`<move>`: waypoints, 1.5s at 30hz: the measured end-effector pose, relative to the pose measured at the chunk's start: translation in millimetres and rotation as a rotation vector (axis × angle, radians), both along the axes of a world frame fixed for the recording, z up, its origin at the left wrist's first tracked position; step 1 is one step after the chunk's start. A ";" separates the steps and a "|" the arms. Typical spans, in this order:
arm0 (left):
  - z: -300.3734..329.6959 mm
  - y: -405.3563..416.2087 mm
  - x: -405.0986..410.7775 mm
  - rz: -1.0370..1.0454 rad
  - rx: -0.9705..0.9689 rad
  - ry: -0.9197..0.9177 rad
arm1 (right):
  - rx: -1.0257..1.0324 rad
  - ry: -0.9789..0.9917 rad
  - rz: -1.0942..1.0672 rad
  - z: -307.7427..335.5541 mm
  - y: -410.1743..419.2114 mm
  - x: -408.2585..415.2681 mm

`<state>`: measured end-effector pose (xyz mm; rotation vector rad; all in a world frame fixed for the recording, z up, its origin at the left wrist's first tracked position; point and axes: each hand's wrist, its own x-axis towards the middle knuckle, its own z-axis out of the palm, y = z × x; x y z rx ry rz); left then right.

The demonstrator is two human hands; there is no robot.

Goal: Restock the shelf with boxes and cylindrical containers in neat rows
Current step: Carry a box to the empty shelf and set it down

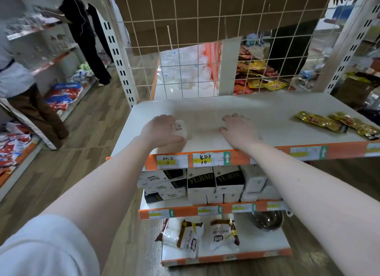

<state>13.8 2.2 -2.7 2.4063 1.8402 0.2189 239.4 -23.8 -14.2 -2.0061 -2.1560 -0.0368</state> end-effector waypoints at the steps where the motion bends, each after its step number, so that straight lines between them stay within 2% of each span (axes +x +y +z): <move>1: 3.7 -4.2 -1.0 0.016 0.000 0.004 | 0.002 -0.004 0.010 2.3 -1.6 -1.3; 11: 27.4 -70.5 -19.3 0.256 0.045 0.023 | 0.035 -0.068 0.135 16.1 -22.6 -27.9; 18: 21.2 -109.3 -46.2 0.403 0.123 0.010 | 0.038 -0.019 0.233 11.7 -37.9 -53.5; 24: 20.4 -125.5 -91.5 0.433 0.126 0.021 | 0.082 -0.023 0.304 18.3 -47.6 -97.9; 29: 16.2 -133.1 -145.0 0.442 0.108 -0.004 | 0.128 -0.012 0.345 18.5 -46.2 -155.6; 37: -5.9 -120.0 -285.5 0.426 0.057 -0.020 | 0.186 -0.008 0.315 5.1 -40.0 -292.2; 45: -16.5 -100.0 -407.8 0.351 0.005 -0.026 | 0.114 -0.075 0.226 -10.8 -29.3 -407.2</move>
